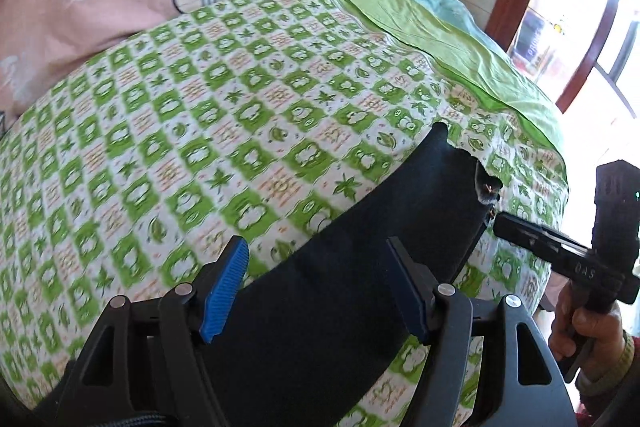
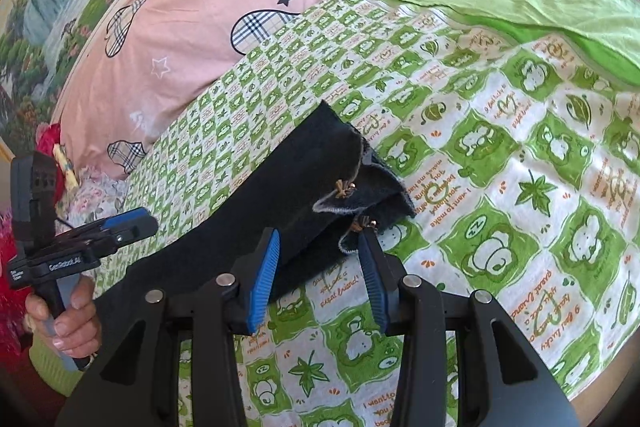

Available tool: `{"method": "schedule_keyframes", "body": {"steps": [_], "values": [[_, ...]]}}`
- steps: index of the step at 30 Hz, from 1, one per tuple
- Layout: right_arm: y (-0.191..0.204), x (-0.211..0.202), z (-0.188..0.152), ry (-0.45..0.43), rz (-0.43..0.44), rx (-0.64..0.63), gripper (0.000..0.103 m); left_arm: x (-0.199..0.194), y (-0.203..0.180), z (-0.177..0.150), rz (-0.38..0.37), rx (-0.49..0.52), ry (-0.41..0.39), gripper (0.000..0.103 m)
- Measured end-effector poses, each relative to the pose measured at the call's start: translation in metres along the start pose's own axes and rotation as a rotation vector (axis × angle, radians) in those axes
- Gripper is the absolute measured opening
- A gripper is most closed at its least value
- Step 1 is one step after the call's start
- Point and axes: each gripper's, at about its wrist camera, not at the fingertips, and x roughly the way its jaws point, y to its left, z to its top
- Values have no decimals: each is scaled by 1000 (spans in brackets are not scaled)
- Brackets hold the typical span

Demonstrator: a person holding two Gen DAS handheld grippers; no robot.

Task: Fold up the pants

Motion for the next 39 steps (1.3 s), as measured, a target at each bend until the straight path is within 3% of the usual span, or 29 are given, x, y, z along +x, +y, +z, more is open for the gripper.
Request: {"method": "schedule_keyframes", "body": {"steps": [10, 11, 12, 13, 14, 19, 22, 25, 27, 31, 36, 39], "values": [[-3, 11, 7, -29, 40, 58, 42, 45, -17, 39, -60, 86, 70, 70], [-4, 13, 8, -28, 42, 59, 36, 49, -20, 42, -68, 94, 77, 70], [-5, 14, 9, -25, 39, 56, 18, 52, -23, 44, -74, 101, 83, 70], [-5, 15, 9, -23, 32, 48, 9, 55, -25, 45, -80, 108, 90, 70], [-4, 14, 8, -25, 32, 43, 6, 57, -28, 47, -85, 115, 95, 70], [-6, 1, 3, -32, 39, 19, 5, 71, -42, 52, -120, 157, 126, 70], [-19, 3, -1, 9, 53, 96, 6, 82, -49, 54, -127, 174, 151, 70], [-26, 2, -4, 15, 44, 134, 13, 96, -57, 56, -125, 197, 186, 70], [-29, -1, -5, -1, 39, 145, 25, 104, -62, 57, -126, 223, 204, 70], [-35, 4, -5, -1, 63, 179, 28, 120, -70, 61, -148, 236, 239, 70], [-37, 15, -4, -12, 103, 186, 28, 138, -77, 69, -238, 215, 275, 57], [-35, 17, -4, -22, 108, 153, 22, 144, -83, 70, -278, 209, 275, 41]]}}
